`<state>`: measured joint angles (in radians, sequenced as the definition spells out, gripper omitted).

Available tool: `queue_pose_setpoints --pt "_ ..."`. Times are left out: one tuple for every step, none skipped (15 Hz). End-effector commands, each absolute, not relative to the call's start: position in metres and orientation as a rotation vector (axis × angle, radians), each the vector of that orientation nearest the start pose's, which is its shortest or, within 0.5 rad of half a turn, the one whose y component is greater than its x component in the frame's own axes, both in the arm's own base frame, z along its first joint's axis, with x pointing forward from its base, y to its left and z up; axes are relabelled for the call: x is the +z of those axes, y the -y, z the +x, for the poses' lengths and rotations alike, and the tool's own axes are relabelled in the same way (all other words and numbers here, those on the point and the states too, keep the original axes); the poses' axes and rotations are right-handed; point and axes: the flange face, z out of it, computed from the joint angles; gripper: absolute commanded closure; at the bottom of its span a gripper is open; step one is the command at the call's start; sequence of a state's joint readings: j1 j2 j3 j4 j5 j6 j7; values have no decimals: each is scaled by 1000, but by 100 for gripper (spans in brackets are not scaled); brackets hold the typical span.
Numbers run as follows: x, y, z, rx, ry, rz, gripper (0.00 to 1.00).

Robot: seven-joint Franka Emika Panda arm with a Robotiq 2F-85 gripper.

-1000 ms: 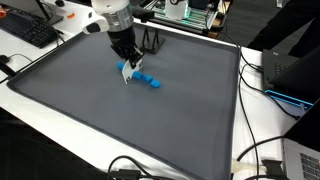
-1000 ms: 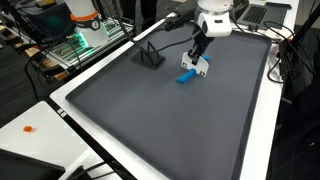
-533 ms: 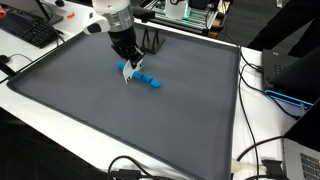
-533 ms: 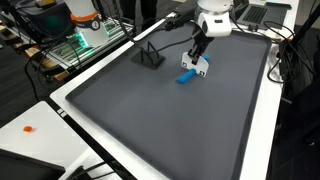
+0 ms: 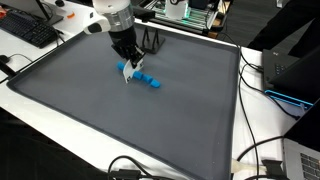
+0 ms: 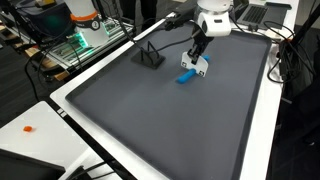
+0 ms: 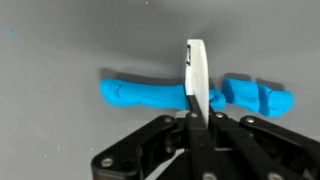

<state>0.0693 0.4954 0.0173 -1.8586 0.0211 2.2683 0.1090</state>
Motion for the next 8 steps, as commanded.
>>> queue_pose_setpoints --pt "241 -59 617 215 -50 -3104 99" --pt "242 -61 617 225 -47 -3096 99" --pt "242 -62 615 245 -49 -3094 99" --pt "242 -63 614 257 -45 -3094 99" --pt "242 -64 614 268 -42 -3089 99" --pt "243 -64 613 274 -42 -3092 99" --pt "244 -64 614 260 -40 -3096 99" --pt "245 -64 614 250 -39 -3101 99"
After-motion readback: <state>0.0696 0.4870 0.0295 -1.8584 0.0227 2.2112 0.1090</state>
